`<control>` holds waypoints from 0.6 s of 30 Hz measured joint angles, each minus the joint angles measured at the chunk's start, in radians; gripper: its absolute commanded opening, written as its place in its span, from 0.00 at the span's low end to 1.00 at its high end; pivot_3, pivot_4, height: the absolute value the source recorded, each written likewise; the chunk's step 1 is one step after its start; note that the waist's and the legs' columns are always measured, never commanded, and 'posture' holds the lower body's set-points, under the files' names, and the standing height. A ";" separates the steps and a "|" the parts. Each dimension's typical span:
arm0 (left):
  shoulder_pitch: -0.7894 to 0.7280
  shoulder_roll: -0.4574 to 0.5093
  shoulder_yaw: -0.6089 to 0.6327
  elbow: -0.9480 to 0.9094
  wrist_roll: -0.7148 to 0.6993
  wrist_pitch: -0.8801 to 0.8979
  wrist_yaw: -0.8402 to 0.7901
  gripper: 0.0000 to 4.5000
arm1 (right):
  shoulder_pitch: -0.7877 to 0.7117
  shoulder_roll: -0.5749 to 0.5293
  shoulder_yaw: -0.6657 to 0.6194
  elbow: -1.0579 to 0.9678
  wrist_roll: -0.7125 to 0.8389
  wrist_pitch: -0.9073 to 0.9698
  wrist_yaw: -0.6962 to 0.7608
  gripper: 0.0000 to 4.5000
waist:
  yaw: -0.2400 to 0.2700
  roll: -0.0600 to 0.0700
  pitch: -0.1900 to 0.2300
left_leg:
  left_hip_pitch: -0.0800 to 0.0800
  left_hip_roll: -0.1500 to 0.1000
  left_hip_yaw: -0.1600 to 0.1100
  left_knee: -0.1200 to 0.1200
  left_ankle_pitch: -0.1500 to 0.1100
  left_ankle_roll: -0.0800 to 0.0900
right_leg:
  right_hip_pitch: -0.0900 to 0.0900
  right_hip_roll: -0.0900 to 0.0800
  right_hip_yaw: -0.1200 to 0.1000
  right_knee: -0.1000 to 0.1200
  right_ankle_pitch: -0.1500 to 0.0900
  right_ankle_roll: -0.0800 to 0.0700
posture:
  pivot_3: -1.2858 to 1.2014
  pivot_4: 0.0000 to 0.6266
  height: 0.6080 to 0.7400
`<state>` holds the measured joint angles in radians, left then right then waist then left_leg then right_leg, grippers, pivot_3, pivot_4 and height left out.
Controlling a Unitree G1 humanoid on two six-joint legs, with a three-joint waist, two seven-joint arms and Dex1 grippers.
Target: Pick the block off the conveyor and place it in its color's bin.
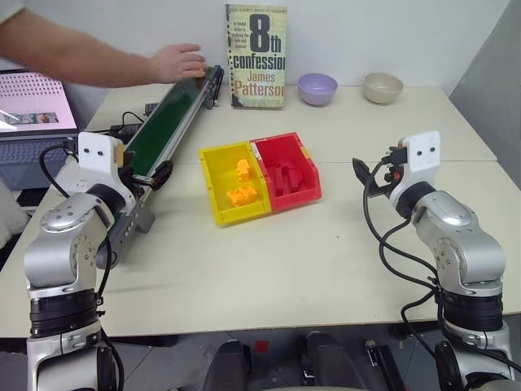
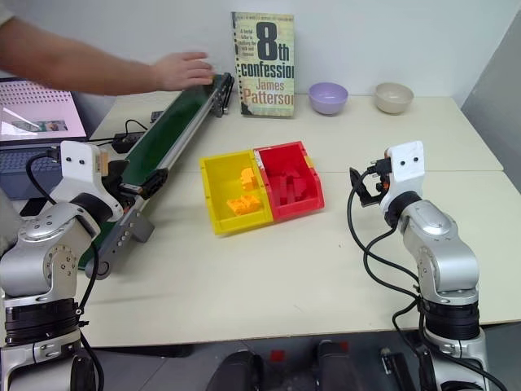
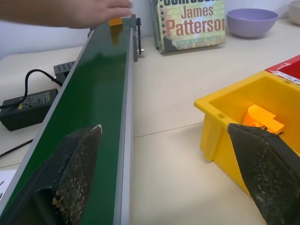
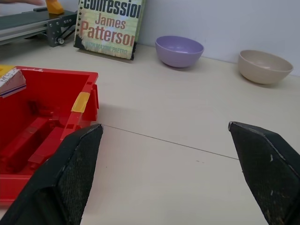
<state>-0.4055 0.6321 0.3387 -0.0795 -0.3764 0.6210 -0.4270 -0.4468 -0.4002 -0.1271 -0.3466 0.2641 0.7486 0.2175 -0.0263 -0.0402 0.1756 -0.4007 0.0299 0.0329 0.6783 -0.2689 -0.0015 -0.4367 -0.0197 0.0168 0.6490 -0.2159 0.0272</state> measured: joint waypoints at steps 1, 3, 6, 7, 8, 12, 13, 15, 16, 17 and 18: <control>0.000 0.000 0.000 0.000 0.000 0.000 0.000 1.00 | 0.000 0.000 0.000 0.000 0.000 0.000 0.000 1.00 | 0.000 0.000 0.000 | 0.000 0.000 0.000 0.000 0.000 0.000 | 0.000 0.000 0.000 0.000 0.000 0.000 | 0.52 0.24 1.00; 0.000 0.000 -0.001 0.000 0.001 0.000 -0.001 1.00 | 0.000 0.000 0.000 0.000 -0.001 0.000 0.000 1.00 | 0.000 0.000 0.000 | 0.000 0.000 0.000 0.000 0.000 0.000 | 0.000 0.000 0.000 0.000 0.000 0.000 | 0.52 0.24 1.00; -0.001 0.000 -0.001 0.000 0.002 -0.001 0.004 1.00 | 0.000 -0.001 0.000 0.000 -0.003 0.001 0.000 1.00 | 0.000 0.000 0.000 | 0.000 0.000 0.000 0.000 0.000 0.000 | 0.000 0.000 0.000 0.000 0.000 0.000 | 0.52 0.24 1.00; -0.002 -0.001 0.001 0.000 0.001 -0.002 0.007 1.00 | 0.000 -0.002 0.000 0.000 -0.003 0.001 0.002 1.00 | 0.000 0.000 0.000 | 0.000 0.000 0.000 0.000 0.000 0.000 | 0.000 0.000 0.000 0.000 0.000 0.000 | 0.52 0.24 1.00; -0.002 -0.004 0.007 0.000 -0.001 -0.004 0.016 1.00 | 0.000 -0.006 0.000 0.000 -0.003 0.001 0.010 1.00 | 0.000 0.000 0.000 | 0.000 0.000 0.000 0.000 0.000 0.000 | 0.000 0.000 0.000 0.000 0.000 0.000 | 0.52 0.24 1.00; 0.000 -0.027 0.073 0.011 -0.016 -0.019 0.055 1.00 | -0.016 -0.037 0.008 0.003 0.005 -0.012 0.078 1.00 | 0.000 0.000 0.000 | 0.000 0.000 0.000 0.000 0.000 0.000 | 0.000 0.000 0.000 0.000 0.000 0.000 | 0.52 0.24 1.00; 0.001 -0.030 0.082 0.011 -0.018 -0.021 0.061 1.00 | -0.028 -0.040 0.010 0.008 0.013 -0.022 0.103 1.00 | 0.000 0.000 0.000 | 0.000 0.000 0.000 0.000 0.000 0.000 | 0.000 0.000 0.000 0.000 0.000 0.000 | 0.52 0.24 1.00; 0.001 -0.041 0.091 0.017 -0.019 -0.037 0.069 1.00 | -0.078 -0.050 0.021 0.032 0.059 -0.038 0.191 1.00 | -0.002 0.000 0.000 | 0.000 0.000 0.000 0.000 0.000 0.000 | 0.000 0.000 0.000 0.000 0.000 0.000 | 0.52 0.24 1.00; 0.000 -0.046 0.094 0.028 -0.021 -0.048 0.070 1.00 | -0.109 -0.052 0.032 0.034 0.094 -0.041 0.244 1.00 | -0.002 0.000 0.000 | 0.001 0.000 0.000 0.000 0.000 0.000 | 0.000 0.001 0.000 0.000 0.000 0.000 | 0.52 0.24 1.00; -0.001 -0.047 0.095 0.041 -0.022 -0.058 0.071 1.00 | -0.133 -0.052 0.040 0.032 0.125 -0.043 0.288 1.00 | -0.002 0.000 0.000 | 0.001 0.001 0.000 0.000 0.000 0.000 | 0.000 0.001 0.000 0.000 0.000 0.000 | 0.52 0.24 1.00; -0.001 -0.048 0.098 0.052 -0.022 -0.064 0.071 1.00 | -0.154 -0.053 0.051 0.028 0.155 -0.044 0.328 1.00 | -0.002 0.000 0.000 | 0.001 0.001 -0.001 0.000 0.000 0.000 | 0.000 0.001 -0.001 0.000 0.000 0.000 | 0.52 0.24 1.00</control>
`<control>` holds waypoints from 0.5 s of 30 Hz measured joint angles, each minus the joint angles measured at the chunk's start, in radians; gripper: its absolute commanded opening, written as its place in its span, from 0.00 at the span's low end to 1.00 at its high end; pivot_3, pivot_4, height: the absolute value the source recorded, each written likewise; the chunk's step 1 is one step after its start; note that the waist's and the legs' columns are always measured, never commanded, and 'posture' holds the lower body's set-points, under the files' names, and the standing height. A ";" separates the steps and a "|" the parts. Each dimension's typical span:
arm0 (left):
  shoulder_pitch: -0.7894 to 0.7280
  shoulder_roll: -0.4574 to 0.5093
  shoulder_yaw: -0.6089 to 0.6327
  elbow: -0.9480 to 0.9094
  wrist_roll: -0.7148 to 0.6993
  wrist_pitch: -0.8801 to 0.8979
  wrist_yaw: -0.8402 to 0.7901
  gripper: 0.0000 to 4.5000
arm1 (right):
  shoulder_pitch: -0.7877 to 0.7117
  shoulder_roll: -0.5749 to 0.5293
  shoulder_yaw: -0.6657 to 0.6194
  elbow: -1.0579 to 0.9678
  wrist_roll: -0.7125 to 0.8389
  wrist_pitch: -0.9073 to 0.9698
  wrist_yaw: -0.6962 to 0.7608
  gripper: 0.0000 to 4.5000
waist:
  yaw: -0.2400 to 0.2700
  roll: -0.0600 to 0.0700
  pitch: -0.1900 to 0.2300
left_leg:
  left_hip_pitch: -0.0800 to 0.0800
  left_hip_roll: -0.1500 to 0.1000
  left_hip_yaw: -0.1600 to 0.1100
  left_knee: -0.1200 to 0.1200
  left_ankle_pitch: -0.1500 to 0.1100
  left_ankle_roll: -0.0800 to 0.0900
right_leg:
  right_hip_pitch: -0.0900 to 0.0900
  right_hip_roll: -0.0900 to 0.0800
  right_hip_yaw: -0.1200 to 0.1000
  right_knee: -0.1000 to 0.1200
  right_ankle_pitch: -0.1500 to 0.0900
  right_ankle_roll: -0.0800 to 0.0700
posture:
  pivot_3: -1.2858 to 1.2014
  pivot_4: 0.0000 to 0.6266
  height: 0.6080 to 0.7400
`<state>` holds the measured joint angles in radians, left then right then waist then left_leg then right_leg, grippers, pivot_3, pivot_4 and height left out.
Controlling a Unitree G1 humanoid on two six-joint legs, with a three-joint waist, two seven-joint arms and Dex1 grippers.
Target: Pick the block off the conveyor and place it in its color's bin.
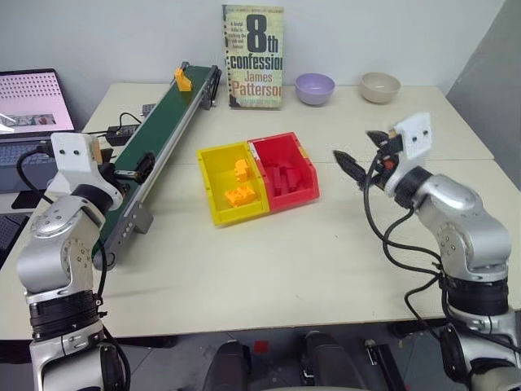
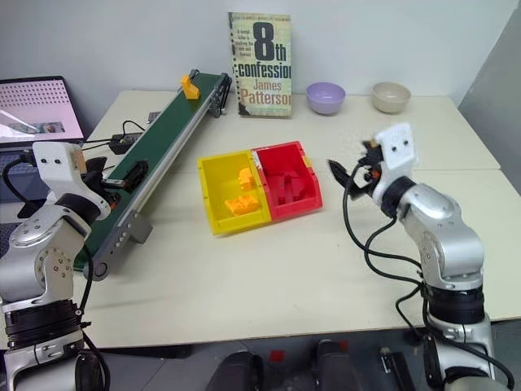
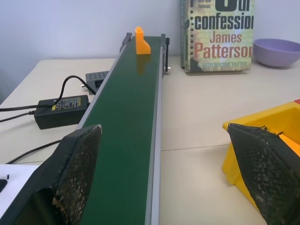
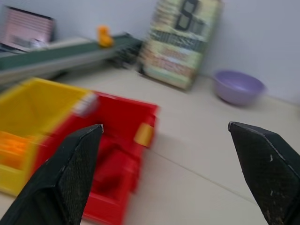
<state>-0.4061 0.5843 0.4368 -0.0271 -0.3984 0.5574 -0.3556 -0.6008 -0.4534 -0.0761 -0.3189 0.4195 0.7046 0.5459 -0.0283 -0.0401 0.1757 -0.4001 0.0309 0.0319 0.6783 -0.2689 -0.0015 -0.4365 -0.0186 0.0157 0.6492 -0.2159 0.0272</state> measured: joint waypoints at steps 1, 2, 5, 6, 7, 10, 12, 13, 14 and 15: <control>0.000 0.000 0.002 0.009 0.000 -0.005 0.000 1.00 | -0.011 -0.002 0.009 -0.004 0.020 0.000 0.031 1.00 | 0.000 0.000 0.000 | 0.000 0.000 0.000 0.000 0.000 0.000 | 0.000 0.000 0.000 0.000 0.000 0.000 | 0.52 0.24 1.00; 0.000 0.001 0.004 0.020 0.000 -0.016 0.001 1.00 | -0.015 -0.005 0.018 -0.007 0.039 0.000 0.057 1.00 | 0.001 0.000 0.000 | 0.000 0.000 0.000 0.000 0.000 0.000 | 0.000 0.000 0.000 0.000 0.000 0.000 | 0.52 0.24 1.00; 0.000 0.002 0.012 0.042 0.002 -0.040 0.005 1.00 | -0.016 -0.005 0.039 -0.010 0.090 0.009 0.118 1.00 | 0.004 0.000 0.000 | -0.001 -0.001 0.000 0.000 0.000 0.000 | 0.000 -0.002 0.000 -0.001 0.000 0.000 | 0.52 0.24 1.00; -0.002 0.004 0.013 0.049 0.003 -0.046 0.009 1.00 | -0.016 -0.003 0.045 -0.015 0.111 0.014 0.132 1.00 | 0.004 0.000 0.000 | -0.001 -0.001 0.000 0.000 0.000 0.000 | 0.000 -0.002 0.000 -0.001 0.000 0.000 | 0.52 0.24 1.00; -0.003 0.006 0.013 0.055 0.005 -0.050 0.013 1.00 | -0.016 -0.001 0.051 -0.025 0.124 0.022 0.139 1.00 | 0.004 0.000 0.000 | -0.001 -0.001 0.001 0.000 0.000 0.000 | 0.000 -0.003 0.000 -0.001 0.000 0.000 | 0.52 0.24 1.00; -0.006 0.016 0.013 0.076 0.011 -0.064 0.018 1.00 | -0.008 0.011 0.072 -0.087 0.184 0.047 0.158 1.00 | 0.003 0.000 0.000 | -0.001 -0.001 0.000 -0.001 0.000 0.000 | 0.000 -0.003 -0.001 -0.001 0.000 0.000 | 0.52 0.24 1.00; -0.007 0.020 0.013 0.077 0.011 -0.065 0.019 1.00 | -0.008 0.010 0.080 -0.100 0.194 0.048 0.161 1.00 | 0.003 0.000 0.000 | -0.001 -0.001 0.000 0.000 0.000 0.000 | 0.000 -0.003 -0.001 -0.001 0.000 0.000 | 0.52 0.24 1.00; -0.007 0.021 0.013 0.078 0.011 -0.065 0.019 1.00 | -0.008 0.008 0.080 -0.100 0.194 0.048 0.159 1.00 | 0.003 0.000 0.000 | -0.001 -0.001 0.000 0.000 0.000 0.000 | 0.000 -0.003 -0.001 -0.001 0.000 0.000 | 0.52 0.24 1.00; -0.007 0.022 0.013 0.078 0.011 -0.065 0.019 1.00 | -0.008 0.007 0.080 -0.100 0.194 0.049 0.158 1.00 | 0.003 0.000 0.000 | -0.001 -0.001 0.000 0.000 0.000 0.000 | 0.000 -0.003 0.000 -0.001 0.000 0.000 | 0.52 0.24 1.00; -0.007 0.023 0.013 0.079 0.010 -0.065 0.018 1.00 | -0.008 0.005 0.080 -0.100 0.194 0.049 0.156 1.00 | 0.003 0.000 0.000 | -0.001 -0.001 0.001 0.000 0.000 0.000 | 0.000 -0.003 0.000 -0.001 0.000 0.000 | 0.52 0.24 1.00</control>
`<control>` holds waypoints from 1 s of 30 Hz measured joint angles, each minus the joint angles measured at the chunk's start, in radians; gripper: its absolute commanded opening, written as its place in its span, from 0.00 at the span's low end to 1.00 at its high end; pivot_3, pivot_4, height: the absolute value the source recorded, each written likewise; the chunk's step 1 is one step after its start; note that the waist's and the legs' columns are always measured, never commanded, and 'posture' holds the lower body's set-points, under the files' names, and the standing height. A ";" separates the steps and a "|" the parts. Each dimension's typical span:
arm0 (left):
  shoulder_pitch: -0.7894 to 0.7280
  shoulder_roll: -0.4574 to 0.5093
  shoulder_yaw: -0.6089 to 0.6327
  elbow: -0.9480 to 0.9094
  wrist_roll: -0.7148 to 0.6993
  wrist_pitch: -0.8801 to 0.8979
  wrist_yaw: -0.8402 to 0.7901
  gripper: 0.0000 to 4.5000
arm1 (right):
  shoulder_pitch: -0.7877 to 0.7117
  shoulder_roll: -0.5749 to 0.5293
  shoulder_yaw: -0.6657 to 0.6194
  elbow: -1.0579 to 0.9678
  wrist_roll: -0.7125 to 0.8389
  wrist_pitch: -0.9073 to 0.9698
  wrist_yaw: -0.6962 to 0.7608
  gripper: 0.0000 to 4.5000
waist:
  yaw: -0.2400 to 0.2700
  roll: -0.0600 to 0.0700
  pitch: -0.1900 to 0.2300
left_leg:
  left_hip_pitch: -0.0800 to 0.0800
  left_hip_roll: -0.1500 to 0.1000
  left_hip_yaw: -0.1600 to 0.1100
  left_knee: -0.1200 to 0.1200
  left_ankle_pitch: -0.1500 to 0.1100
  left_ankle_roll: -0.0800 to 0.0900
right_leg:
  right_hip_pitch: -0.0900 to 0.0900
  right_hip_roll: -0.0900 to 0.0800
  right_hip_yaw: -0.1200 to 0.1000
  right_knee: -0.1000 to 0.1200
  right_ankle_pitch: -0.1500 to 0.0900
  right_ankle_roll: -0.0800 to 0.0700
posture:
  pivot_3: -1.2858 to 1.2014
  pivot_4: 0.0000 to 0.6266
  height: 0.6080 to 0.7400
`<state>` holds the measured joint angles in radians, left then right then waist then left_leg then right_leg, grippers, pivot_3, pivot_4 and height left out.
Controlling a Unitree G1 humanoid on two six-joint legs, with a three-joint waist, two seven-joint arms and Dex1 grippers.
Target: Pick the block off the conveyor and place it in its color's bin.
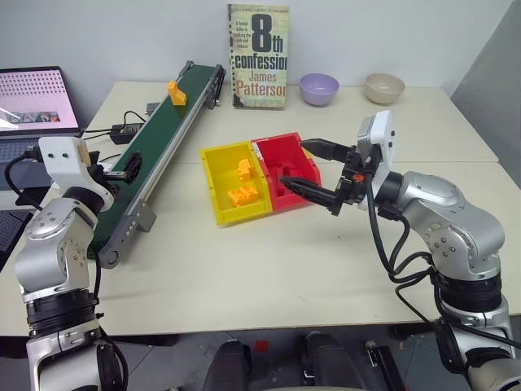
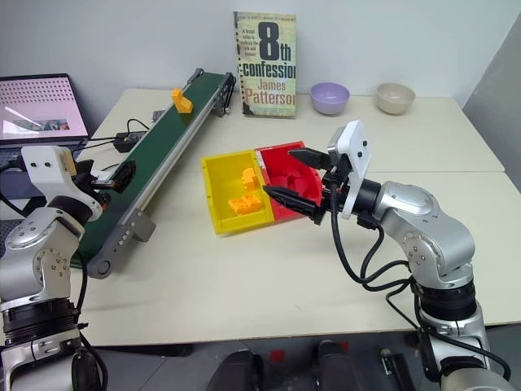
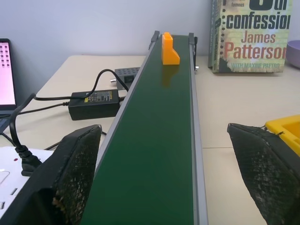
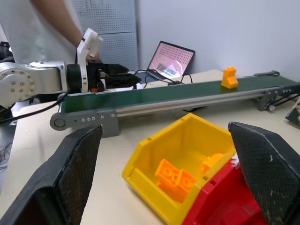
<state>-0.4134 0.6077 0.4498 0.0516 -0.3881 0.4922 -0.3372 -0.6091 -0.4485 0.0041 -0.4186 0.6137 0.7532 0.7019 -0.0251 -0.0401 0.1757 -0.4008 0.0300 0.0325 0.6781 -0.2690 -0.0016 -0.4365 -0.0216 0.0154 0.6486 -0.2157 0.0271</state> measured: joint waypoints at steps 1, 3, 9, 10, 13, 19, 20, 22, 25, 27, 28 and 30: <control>-0.001 0.001 0.000 0.002 0.000 0.000 0.000 1.00 | 0.000 -0.001 0.000 0.000 0.000 0.000 -0.003 1.00 | 0.000 0.000 0.000 | 0.000 0.000 0.000 0.000 0.000 0.000 | 0.000 0.000 0.000 0.000 0.000 0.000 | 0.52 0.24 1.00; -0.004 0.002 0.000 0.007 -0.001 0.000 0.000 1.00 | 0.000 -0.001 0.000 0.000 0.000 0.000 -0.004 1.00 | 0.000 0.000 0.000 | 0.000 0.000 0.000 0.000 0.000 0.000 | 0.000 0.000 0.000 0.000 0.000 0.000 | 0.52 0.24 1.00; -0.004 0.009 0.000 0.021 -0.001 -0.001 -0.001 1.00 | 0.000 -0.005 0.000 0.000 0.002 0.000 -0.004 1.00 | 0.000 0.000 0.000 | 0.000 0.000 0.000 0.000 0.000 0.000 | 0.000 0.000 0.000 0.000 0.000 0.000 | 0.52 0.24 1.00; -0.004 0.011 0.000 0.024 0.000 -0.002 -0.001 1.00 | 0.000 -0.006 0.000 0.000 0.003 0.000 -0.004 1.00 | 0.000 0.000 0.000 | 0.000 0.000 0.000 0.000 0.000 0.000 | 0.000 0.000 0.000 0.000 0.000 0.000 | 0.52 0.24 1.00; -0.010 0.020 0.000 0.039 0.000 -0.005 -0.002 1.00 | 0.000 -0.011 0.000 0.000 0.012 0.003 -0.002 1.00 | 0.000 0.000 0.000 | 0.000 0.000 0.000 0.000 0.000 0.000 | 0.000 0.000 0.000 0.000 0.000 0.000 | 0.52 0.24 1.00; -0.026 0.027 0.000 0.076 0.002 -0.029 -0.003 1.00 | 0.011 -0.038 0.019 -0.010 0.028 0.001 0.025 1.00 | 0.000 0.000 0.000 | 0.000 0.000 0.000 0.000 0.000 0.000 | 0.000 0.000 0.000 0.000 0.000 0.000 | 0.52 0.24 1.00; -0.026 0.027 0.000 0.079 0.003 -0.033 -0.003 1.00 | 0.013 -0.039 0.019 -0.010 0.031 0.001 0.025 1.00 | 0.000 0.000 0.000 | 0.000 0.000 0.000 0.000 0.000 0.000 | 0.000 0.000 0.000 0.000 0.000 0.000 | 0.52 0.24 1.00; -0.027 0.027 0.000 0.081 0.007 -0.039 -0.003 1.00 | 0.016 -0.041 0.020 -0.010 0.033 -0.002 0.027 1.00 | 0.000 0.000 0.000 | 0.000 0.000 0.000 0.000 0.000 0.000 | 0.000 0.000 0.000 0.000 0.000 0.000 | 0.52 0.24 1.00; -0.029 0.028 -0.002 0.084 0.015 -0.041 -0.002 1.00 | 0.027 -0.044 0.022 -0.012 0.033 -0.004 0.031 1.00 | 0.000 0.000 0.000 | 0.000 0.000 0.000 0.000 0.000 0.000 | 0.000 0.000 0.000 0.000 0.000 0.000 | 0.52 0.24 1.00; -0.030 0.028 -0.003 0.095 0.018 -0.042 -0.002 1.00 | 0.038 -0.045 0.025 -0.013 0.033 -0.006 0.032 1.00 | 0.000 0.000 0.000 | 0.000 0.000 0.000 0.000 0.000 0.000 | 0.000 0.000 0.000 0.000 0.000 0.000 | 0.52 0.24 1.00; -0.031 0.028 -0.003 0.102 0.019 -0.042 -0.002 1.00 | 0.040 -0.045 0.028 -0.013 0.033 -0.007 0.032 1.00 | 0.000 0.000 0.000 | 0.000 0.000 0.000 0.000 0.000 0.000 | 0.000 0.000 0.000 0.000 0.000 0.000 | 0.52 0.24 1.00; -0.032 0.028 -0.006 0.109 0.019 -0.042 -0.003 1.00 | 0.040 -0.045 0.029 -0.013 0.033 -0.010 0.031 1.00 | 0.000 0.000 0.000 | 0.000 0.001 0.000 0.000 0.000 0.000 | 0.000 0.000 0.000 0.000 0.000 0.000 | 0.52 0.24 1.00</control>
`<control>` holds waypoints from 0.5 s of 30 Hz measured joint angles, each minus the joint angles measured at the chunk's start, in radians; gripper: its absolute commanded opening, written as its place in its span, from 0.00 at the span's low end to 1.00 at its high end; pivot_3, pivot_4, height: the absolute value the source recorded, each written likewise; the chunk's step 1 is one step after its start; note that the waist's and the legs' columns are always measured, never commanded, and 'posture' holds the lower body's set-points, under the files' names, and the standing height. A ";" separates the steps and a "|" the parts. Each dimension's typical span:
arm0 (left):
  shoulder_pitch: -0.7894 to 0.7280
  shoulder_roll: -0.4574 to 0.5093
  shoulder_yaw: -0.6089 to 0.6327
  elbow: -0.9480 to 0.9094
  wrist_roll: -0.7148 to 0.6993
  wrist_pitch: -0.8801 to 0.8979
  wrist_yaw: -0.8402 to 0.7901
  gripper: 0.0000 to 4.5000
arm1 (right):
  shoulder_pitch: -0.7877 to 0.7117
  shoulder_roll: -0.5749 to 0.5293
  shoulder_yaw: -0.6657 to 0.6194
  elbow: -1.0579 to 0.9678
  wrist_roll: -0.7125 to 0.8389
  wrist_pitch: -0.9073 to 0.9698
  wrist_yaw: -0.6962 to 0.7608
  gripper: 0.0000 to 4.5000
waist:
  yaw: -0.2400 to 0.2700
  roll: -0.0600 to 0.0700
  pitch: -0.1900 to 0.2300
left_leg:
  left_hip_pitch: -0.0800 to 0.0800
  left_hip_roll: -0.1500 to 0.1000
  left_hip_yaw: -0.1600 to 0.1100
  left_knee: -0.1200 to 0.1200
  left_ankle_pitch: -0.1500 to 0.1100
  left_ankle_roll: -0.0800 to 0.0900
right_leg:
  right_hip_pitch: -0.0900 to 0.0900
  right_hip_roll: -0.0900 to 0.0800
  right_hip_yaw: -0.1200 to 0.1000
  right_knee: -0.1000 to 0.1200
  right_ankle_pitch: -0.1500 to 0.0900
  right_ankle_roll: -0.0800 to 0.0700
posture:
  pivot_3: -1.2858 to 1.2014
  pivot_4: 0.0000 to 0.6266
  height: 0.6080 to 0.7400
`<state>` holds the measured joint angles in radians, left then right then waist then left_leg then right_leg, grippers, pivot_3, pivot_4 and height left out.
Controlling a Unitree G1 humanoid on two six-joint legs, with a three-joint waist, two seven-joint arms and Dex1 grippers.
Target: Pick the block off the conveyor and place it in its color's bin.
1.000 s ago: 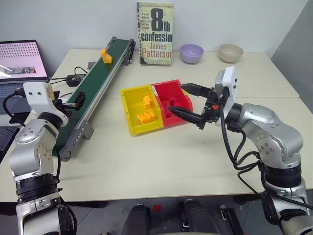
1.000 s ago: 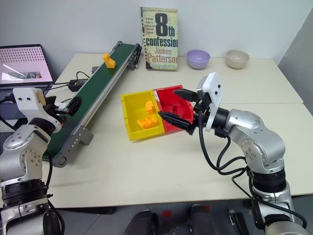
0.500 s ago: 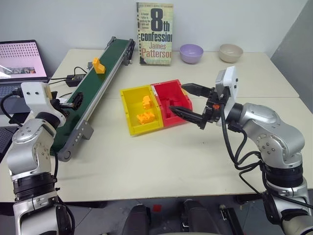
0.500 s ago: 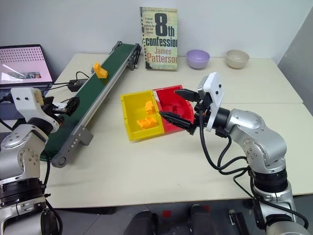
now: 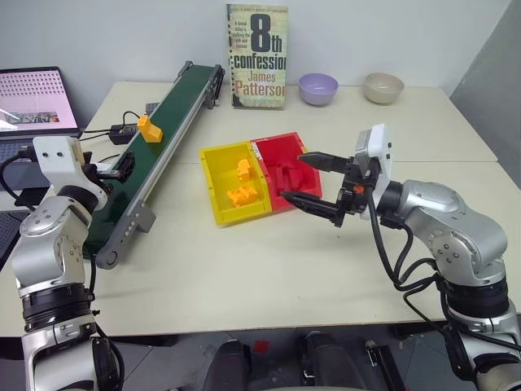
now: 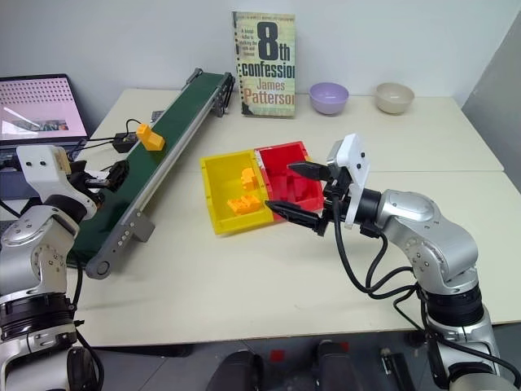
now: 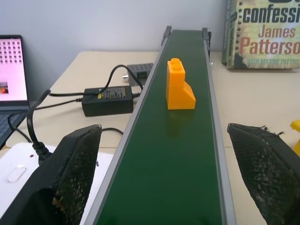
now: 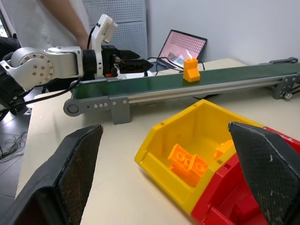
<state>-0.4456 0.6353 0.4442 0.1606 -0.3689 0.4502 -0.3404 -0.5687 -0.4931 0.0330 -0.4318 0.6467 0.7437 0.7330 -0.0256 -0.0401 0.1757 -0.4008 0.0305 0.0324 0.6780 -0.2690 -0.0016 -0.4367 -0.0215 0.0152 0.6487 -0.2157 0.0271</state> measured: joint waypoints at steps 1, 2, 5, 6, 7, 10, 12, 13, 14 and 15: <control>-0.004 0.000 0.000 0.004 0.000 0.000 0.000 1.00 | 0.000 0.000 0.000 0.000 0.000 -0.001 -0.002 1.00 | 0.000 0.000 0.000 | 0.000 0.000 0.000 0.000 0.000 0.000 | 0.000 0.000 0.000 0.000 0.000 0.000 | 0.52 0.24 1.00; -0.008 0.000 0.000 0.008 0.000 0.000 -0.001 1.00 | 0.000 0.000 0.000 0.000 0.000 -0.001 -0.004 1.00 | 0.000 0.000 0.000 | 0.000 0.000 0.000 0.000 0.000 0.000 | 0.000 0.000 0.000 0.000 0.000 0.000 | 0.52 0.24 1.00; -0.024 0.000 0.000 0.015 0.000 0.000 -0.002 1.00 | 0.000 -0.001 -0.001 -0.007 0.003 0.000 -0.013 1.00 | 0.000 0.000 0.000 | 0.000 0.000 0.000 0.000 0.000 0.000 | 0.000 0.000 0.000 0.000 0.000 0.000 | 0.52 0.24 1.00; -0.027 0.000 -0.001 0.018 0.000 0.000 -0.003 1.00 | 0.000 -0.002 -0.001 -0.010 0.004 0.003 -0.015 1.00 | 0.000 0.000 0.000 | 0.000 0.000 0.000 0.000 0.000 0.000 | 0.000 0.000 0.000 0.000 0.000 0.000 | 0.52 0.24 1.00; -0.031 0.000 -0.003 0.029 0.000 0.000 -0.004 1.00 | 0.000 -0.004 -0.001 -0.013 0.004 0.007 -0.016 1.00 | 0.000 0.000 0.000 | 0.000 0.000 0.000 0.000 0.000 0.000 | 0.000 0.000 0.000 0.000 0.000 0.000 | 0.52 0.24 1.00; -0.032 0.000 -0.005 0.048 0.000 0.000 -0.007 1.00 | -0.001 -0.009 -0.003 -0.015 0.010 0.012 -0.019 1.00 | 0.000 0.000 0.000 | 0.000 0.000 0.000 0.000 0.000 0.000 | 0.000 0.000 0.000 0.000 0.000 0.000 | 0.52 0.24 1.00; -0.033 0.000 -0.007 0.056 0.003 -0.002 -0.013 1.00 | -0.002 -0.009 -0.003 -0.016 0.014 0.018 -0.022 1.00 | 0.000 0.000 0.000 | 0.000 0.000 0.000 0.000 0.000 0.000 | 0.000 0.000 0.000 0.000 0.000 0.000 | 0.52 0.24 1.00; -0.037 0.000 -0.010 0.064 0.006 -0.003 -0.016 0.96 | -0.002 -0.009 -0.003 -0.016 0.015 0.022 -0.025 1.00 | 0.000 0.000 0.000 | 0.000 0.000 0.000 0.000 0.000 0.000 | 0.000 0.000 0.000 0.000 0.000 0.000 | 0.52 0.24 1.00; -0.039 0.000 -0.014 0.071 0.011 -0.004 -0.018 0.92 | -0.003 -0.010 -0.003 -0.016 0.015 0.026 -0.028 1.00 | 0.000 0.000 0.000 | 0.000 0.000 0.000 0.000 0.000 0.000 | 0.000 0.000 0.000 0.000 0.000 0.000 | 0.52 0.24 1.00; -0.039 0.000 -0.018 0.076 0.016 -0.004 -0.019 0.89 | -0.004 -0.010 -0.003 -0.017 0.017 0.029 -0.030 1.00 | 0.000 0.000 0.000 | 0.000 0.000 0.000 0.000 0.000 0.000 | 0.000 0.000 0.000 0.000 0.000 0.000 | 0.52 0.24 1.00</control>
<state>-0.4848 0.6351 0.4261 0.2365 -0.3529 0.4461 -0.3593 -0.5723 -0.5033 0.0295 -0.4487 0.6633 0.7722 0.7025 -0.0253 -0.0402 0.1757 -0.4008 0.0303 0.0326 0.6780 -0.2690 -0.0016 -0.4367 -0.0215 0.0153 0.6487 -0.2157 0.0271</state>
